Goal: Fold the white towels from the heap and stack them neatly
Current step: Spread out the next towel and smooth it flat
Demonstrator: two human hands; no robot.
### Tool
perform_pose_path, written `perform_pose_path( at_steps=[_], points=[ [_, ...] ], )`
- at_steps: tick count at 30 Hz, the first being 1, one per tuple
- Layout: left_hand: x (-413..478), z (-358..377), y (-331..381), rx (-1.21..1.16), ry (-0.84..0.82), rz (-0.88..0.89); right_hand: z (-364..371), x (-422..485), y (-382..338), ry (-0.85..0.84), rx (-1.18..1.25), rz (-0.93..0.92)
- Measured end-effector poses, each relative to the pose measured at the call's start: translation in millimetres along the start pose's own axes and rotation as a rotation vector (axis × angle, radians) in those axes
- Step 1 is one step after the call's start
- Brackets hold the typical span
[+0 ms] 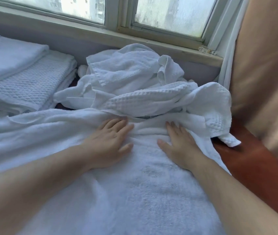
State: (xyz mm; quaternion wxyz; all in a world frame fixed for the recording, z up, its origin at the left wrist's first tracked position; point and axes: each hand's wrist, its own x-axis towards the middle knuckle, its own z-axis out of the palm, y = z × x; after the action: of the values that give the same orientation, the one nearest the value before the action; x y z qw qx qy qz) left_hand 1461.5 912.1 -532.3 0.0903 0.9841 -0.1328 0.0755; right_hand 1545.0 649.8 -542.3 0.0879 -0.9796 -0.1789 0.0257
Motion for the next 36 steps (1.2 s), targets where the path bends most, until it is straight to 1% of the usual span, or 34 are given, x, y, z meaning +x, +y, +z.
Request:
perform_pose_path(
  at_steps=[2, 3, 5, 6, 7, 8, 9, 10, 11, 12, 13, 14, 16, 17, 19, 21, 25, 27, 29, 30, 31, 33, 36],
  points=[
    [-18.0, -2.0, 17.8, -0.109, -0.036, 0.056, -4.3, -24.1, 14.2, -0.038, -0.004, 0.007],
    [-26.2, -4.3, 24.7, -0.156, -0.023, 0.090, -7.1, -35.5, 21.0, -0.053, -0.015, 0.016],
    [-39.8, -10.5, 31.8, -0.143, 0.092, 0.109, -13.6, -55.7, 32.0, -0.079, -0.051, 0.045],
    [-44.4, -12.8, 31.1, -0.079, 0.170, 0.055, -17.2, -63.2, 35.0, -0.089, -0.077, 0.070],
    [-48.3, -16.1, 29.3, -0.008, 0.214, -0.047, -20.5, -68.7, 36.0, -0.091, -0.112, 0.106],
    [-51.8, -18.5, 26.8, 0.055, 0.203, -0.165, -24.1, -72.1, 33.4, -0.073, -0.156, 0.154],
    [-54.5, -17.7, 23.7, 0.092, 0.147, -0.265, -27.6, -73.7, 26.3, -0.031, -0.197, 0.206],
    [-56.5, -13.8, 21.3, 0.102, 0.086, -0.324, -30.0, -74.2, 15.7, 0.036, -0.199, 0.237],
    [-59.8, -8.9, 21.1, 0.091, 0.046, -0.348, -31.3, -73.4, 2.3, 0.115, -0.147, 0.227],
    [-64.7, -5.4, 23.1, 0.062, 0.038, -0.353, -31.3, -72.5, -13.0, 0.187, -0.059, 0.175],
    [-70.4, -3.6, 25.0, 0.025, 0.084, -0.344, -30.3, -71.9, -29.7, 0.235, 0.026, 0.094],
    [-75.9, -3.3, 25.3, -0.004, 0.171, -0.322, -28.3, -72.3, -47.5, 0.268, 0.073, -0.003],
    [-84.3, -6.0, 20.3, -0.017, 0.362, -0.300, -20.8, -73.0, -80.8, 0.337, 0.078, -0.194],
    [-87.6, -10.9, 16.0, -0.024, 0.370, -0.333, -15.4, -73.2, -96.7, 0.360, 0.089, -0.259],
    [-92.6, -19.0, 2.7, -0.029, 0.286, -0.421, -5.2, -72.0, -125.2, 0.336, 0.144, -0.312],
    [-100.2, -21.0, -16.9, 0.021, 0.223, -0.487, 6.5, -70.1, -147.2, 0.249, 0.160, -0.293],
    [-123.2, -27.9, -58.3, 0.011, 0.083, -0.614, 22.7, -71.5, -158.0, 0.075, 0.014, -0.195],
    [-132.9, -33.5, -76.0, 0.031, 0.110, -0.610, 23.2, -76.2, -154.9, 0.000, -0.024, -0.206],
    [-141.6, -40.7, -88.3, 0.036, 0.204, -0.588, 19.1, -81.0, -151.8, -0.046, -0.048, -0.226],
    [-145.5, -42.7, -92.3, 0.037, 0.224, -0.582, 15.3, -83.2, -150.7, -0.050, -0.060, -0.231],
    [-149.2, -43.5, -94.1, 0.049, 0.209, -0.578, 11.5, -85.7, -150.8, -0.030, -0.083, -0.238],
    [-157.7, -41.5, -92.9, 0.079, 0.095, -0.624, 4.6, -88.2, -156.2, 0.106, -0.129, -0.249],
    [-172.6, -38.1, -85.6, 0.102, -0.068, -0.699, 0.8, -85.8, -174.3, 0.327, -0.040, -0.249]
  ],
)
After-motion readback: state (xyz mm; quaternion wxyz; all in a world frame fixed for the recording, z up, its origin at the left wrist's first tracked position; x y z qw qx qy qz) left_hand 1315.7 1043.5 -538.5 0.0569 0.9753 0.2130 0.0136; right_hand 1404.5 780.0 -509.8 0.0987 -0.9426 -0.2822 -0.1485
